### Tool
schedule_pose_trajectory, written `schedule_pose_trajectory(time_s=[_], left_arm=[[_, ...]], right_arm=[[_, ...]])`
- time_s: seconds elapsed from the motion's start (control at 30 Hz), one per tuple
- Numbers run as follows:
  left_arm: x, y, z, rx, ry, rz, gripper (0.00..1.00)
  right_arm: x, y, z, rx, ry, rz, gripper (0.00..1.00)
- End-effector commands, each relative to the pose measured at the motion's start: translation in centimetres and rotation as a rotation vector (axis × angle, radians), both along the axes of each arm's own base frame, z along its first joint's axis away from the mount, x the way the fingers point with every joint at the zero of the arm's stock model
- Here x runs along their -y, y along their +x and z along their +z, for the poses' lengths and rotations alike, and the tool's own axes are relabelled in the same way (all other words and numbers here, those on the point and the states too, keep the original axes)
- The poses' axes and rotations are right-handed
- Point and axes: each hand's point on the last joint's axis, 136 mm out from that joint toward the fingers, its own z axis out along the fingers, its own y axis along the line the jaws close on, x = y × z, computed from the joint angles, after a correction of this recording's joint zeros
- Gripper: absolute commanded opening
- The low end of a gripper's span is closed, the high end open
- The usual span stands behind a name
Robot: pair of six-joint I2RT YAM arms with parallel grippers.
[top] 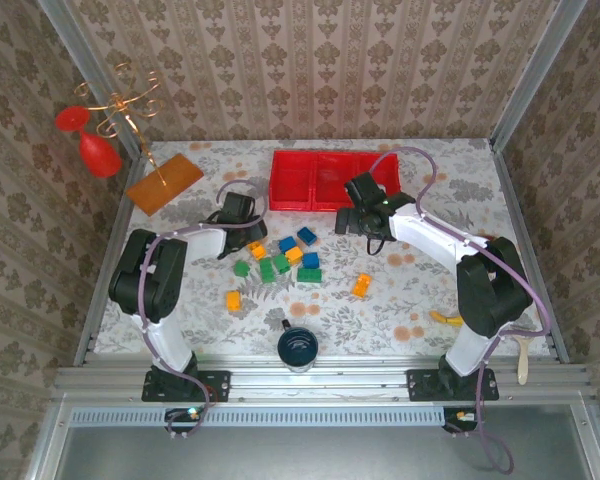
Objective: Sort the legos into containers by color
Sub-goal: Pick up the lego from the middle-left of the table.
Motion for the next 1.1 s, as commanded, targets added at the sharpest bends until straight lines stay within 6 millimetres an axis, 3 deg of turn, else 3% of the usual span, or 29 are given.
schedule_pose_trajectory(time_s=[0.0, 0.07, 0.33, 0.67, 0.93, 1.07], left_arm=[[1.1, 0.4, 0.5, 0.008, -0.001, -0.048, 0.62], [0.6, 0.3, 0.4, -0.002, 0.023, -0.037, 0.56], [-0.4, -0.5, 0.3, -0.042, 0.121, -0.041, 0.59], [0.5, -0.7, -0.8, -0.086, 0.144, -0.082, 0.57], [0.8, 0.2, -0.4, -0.061, 0.158, -0.094, 0.44], [0.8, 1.0, -0.1, -0.052, 0.168, -0.099, 0.31]], right_arm=[[-0.5, 0.3, 0.9, 0.013, 0.017, -0.004, 1.00], [-0.5, 0.3, 0.9, 0.011, 0.016, -0.005, 1.00], [-0.6, 0.5, 1.0, 0.012, 0.016, -0.004, 1.00], [-0.8, 0.7, 1.0, 0.010, 0.015, -0.001, 1.00], [-0.6, 0.5, 0.8, 0.007, 0.015, -0.004, 1.00], [-0.5, 0.5, 0.9, 0.010, 0.014, -0.009, 1.00]])
